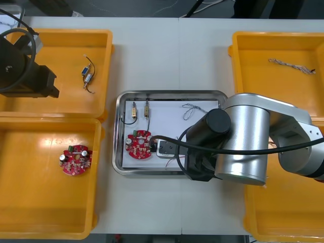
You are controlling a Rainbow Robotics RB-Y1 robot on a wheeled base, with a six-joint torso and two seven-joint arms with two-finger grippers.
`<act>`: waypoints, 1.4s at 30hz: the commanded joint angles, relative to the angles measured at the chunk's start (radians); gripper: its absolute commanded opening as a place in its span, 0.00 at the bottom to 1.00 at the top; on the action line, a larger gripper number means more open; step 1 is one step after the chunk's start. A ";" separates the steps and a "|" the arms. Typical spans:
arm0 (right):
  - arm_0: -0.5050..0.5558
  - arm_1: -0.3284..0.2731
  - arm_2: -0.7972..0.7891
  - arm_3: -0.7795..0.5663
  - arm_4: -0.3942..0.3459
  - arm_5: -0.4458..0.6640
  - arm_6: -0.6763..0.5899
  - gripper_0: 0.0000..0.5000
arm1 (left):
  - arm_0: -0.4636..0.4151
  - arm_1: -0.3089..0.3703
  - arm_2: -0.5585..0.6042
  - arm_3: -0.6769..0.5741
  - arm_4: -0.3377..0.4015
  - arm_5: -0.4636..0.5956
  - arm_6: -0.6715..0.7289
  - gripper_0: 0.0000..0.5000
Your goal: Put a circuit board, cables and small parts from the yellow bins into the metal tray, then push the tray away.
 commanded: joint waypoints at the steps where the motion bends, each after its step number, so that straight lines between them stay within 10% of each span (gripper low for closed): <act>1: -0.033 0.034 0.037 0.003 0.020 -0.009 0.000 1.00 | 0.019 0.043 -0.011 -0.031 -0.011 0.006 0.056 1.00; 42: -0.045 0.198 0.253 0.123 0.263 0.011 -0.126 1.00 | 0.019 0.043 -0.011 -0.031 -0.011 0.006 0.056 1.00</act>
